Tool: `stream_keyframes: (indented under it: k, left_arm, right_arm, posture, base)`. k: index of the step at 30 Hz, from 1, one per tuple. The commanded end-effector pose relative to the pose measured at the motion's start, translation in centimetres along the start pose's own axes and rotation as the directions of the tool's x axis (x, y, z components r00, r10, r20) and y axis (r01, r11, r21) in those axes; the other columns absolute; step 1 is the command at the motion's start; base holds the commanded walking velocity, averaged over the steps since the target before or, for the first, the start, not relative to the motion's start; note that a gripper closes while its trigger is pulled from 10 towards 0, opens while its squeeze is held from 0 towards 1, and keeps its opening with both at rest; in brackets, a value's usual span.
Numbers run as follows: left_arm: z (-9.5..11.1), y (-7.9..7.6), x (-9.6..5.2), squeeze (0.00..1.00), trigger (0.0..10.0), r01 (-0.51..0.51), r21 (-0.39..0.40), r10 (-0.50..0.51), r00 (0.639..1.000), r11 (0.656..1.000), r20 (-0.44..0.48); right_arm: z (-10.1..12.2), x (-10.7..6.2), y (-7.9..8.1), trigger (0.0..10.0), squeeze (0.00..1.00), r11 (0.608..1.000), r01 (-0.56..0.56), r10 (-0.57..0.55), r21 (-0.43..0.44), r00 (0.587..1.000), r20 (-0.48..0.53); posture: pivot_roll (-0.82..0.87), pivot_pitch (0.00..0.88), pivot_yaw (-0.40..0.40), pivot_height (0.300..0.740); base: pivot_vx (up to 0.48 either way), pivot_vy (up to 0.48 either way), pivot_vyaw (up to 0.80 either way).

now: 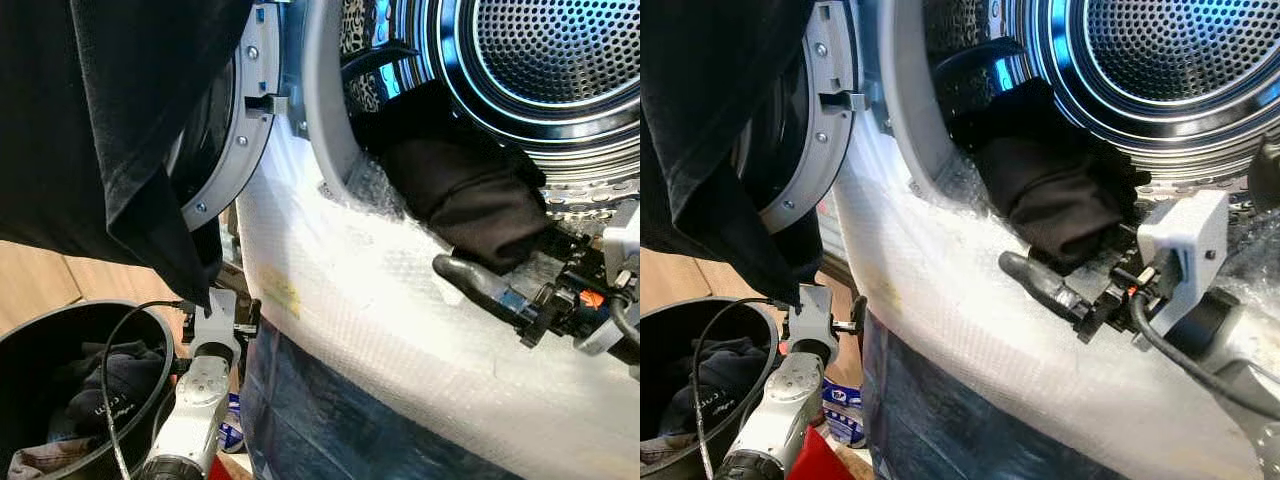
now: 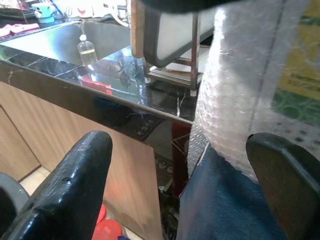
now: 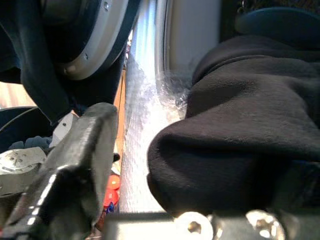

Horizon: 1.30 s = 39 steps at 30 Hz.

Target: Clothes washing

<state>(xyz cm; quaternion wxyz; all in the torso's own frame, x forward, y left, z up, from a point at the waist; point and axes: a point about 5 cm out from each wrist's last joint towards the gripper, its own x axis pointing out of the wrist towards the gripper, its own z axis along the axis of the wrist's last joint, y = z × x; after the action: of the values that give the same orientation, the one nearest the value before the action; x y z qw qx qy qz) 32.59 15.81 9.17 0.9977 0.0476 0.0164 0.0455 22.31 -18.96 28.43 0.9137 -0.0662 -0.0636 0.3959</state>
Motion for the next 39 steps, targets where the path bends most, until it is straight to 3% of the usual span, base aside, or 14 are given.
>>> stream_keyframes:
  k: [1,3,4,5,7,9,12,13,14,15,16,17,39]
  left_arm:
    - [0.0,0.1,0.0,0.00,10.0,-0.007,-0.011,0.007,1.000,1.000,0.004]
    - [0.0,0.2,0.0,0.00,10.0,-0.008,-0.010,0.008,1.000,1.000,0.003]
    - [0.0,0.2,0.0,0.00,10.0,-0.009,-0.010,0.009,1.000,1.000,0.002]
    - [0.0,0.2,0.0,0.00,10.0,-0.009,-0.009,0.009,1.000,1.000,0.000]
    - [-0.1,0.2,0.0,0.00,10.0,-0.007,-0.009,0.007,1.000,1.000,-0.002]
    - [-0.1,0.1,0.0,0.00,10.0,-0.006,-0.010,0.006,1.000,1.000,-0.004]
    - [-0.1,0.0,0.0,0.00,10.0,-0.004,-0.011,0.004,1.000,1.000,-0.004]
    - [0.0,0.0,0.0,0.00,10.0,-0.003,-0.011,0.002,1.000,1.000,-0.005]
    - [0.0,-0.1,0.0,0.00,10.0,0.001,-0.010,-0.001,1.000,1.000,-0.004]
    - [0.0,-0.1,0.1,0.00,10.0,0.001,-0.009,-0.001,1.000,1.000,-0.004]
    - [0.0,-0.1,0.1,0.00,10.0,0.001,-0.009,-0.001,1.000,1.000,-0.004]
    - [0.0,0.0,0.1,0.00,10.0,0.000,-0.009,0.000,1.000,1.000,-0.004]
    - [-0.2,0.4,-0.3,0.00,10.0,-0.026,-0.010,0.026,1.000,1.000,-0.007]
  right_arm:
    - [0.5,-0.6,-0.6,2.5,0.00,0.999,0.034,-0.034,-0.026,0.999,0.007]
    - [0.5,-1.0,-0.7,2.0,0.00,0.999,0.036,-0.036,-0.031,0.999,-0.008]
    - [0.5,-1.3,-0.7,6.8,0.00,0.998,0.041,-0.042,-0.040,0.999,-0.019]
    - [0.5,-1.7,-1.0,7.5,0.00,0.996,0.063,-0.065,-0.056,0.997,-0.033]
    - [0.6,-2.0,-1.2,7.9,0.00,0.995,0.079,-0.082,-0.061,0.996,-0.033]
    - [0.8,-2.3,-1.3,7.1,0.00,0.994,0.082,-0.085,-0.066,0.996,-0.031]
    - [1.0,-2.7,-1.6,7.2,0.00,0.993,0.096,-0.098,-0.076,0.995,-0.032]
    - [1.0,-2.7,-1.7,4.9,0.00,0.992,0.100,-0.103,-0.077,0.994,-0.032]
    - [1.1,-2.7,-1.8,4.9,0.00,0.991,0.109,-0.111,-0.077,0.993,-0.025]
    - [1.1,-2.5,-1.7,3.9,0.00,0.992,0.103,-0.105,-0.077,0.994,-0.016]
    - [1.2,-2.4,-1.6,3.9,0.00,0.992,0.098,-0.099,-0.077,0.995,-0.010]
    - [1.2,-2.2,-1.4,0.0,0.00,0.993,0.093,-0.093,-0.073,0.996,-0.002]
    - [2.2,-0.5,-1.3,0.0,0.00,0.993,0.060,-0.055,-0.098,0.998,0.044]
  posture:
    - [-0.19,0.000,-0.097,0.740]
    - [-0.19,0.000,-0.097,0.740]
    - [-0.19,0.000,-0.097,0.740]
    - [-0.20,0.000,-0.094,0.740]
    - [-0.20,0.000,-0.094,0.740]
    - [-0.20,0.000,-0.091,0.740]
    - [-0.20,0.000,-0.091,0.740]
    - [-0.20,0.000,-0.089,0.740]
    - [-0.21,0.000,-0.089,0.740]
    - [-0.21,0.000,-0.089,0.740]
    - [-0.21,0.000,-0.089,0.740]
    - [-0.20,0.000,-0.091,0.740]
    - [-0.18,0.000,-0.106,0.740]
  base:
    - [0.000,0.000,0.00]
    - [0.000,0.000,0.00]
    - [0.000,0.000,0.00]
    - [0.000,0.000,0.00]
    - [0.000,0.000,0.00]
    - [0.000,0.000,0.00]
    - [0.000,0.000,0.00]
    - [0.000,0.000,0.00]
    - [0.000,0.000,0.00]
    - [0.000,0.000,0.00]
    - [0.000,0.000,0.00]
    - [0.000,0.000,0.00]
    - [0.000,0.000,0.00]
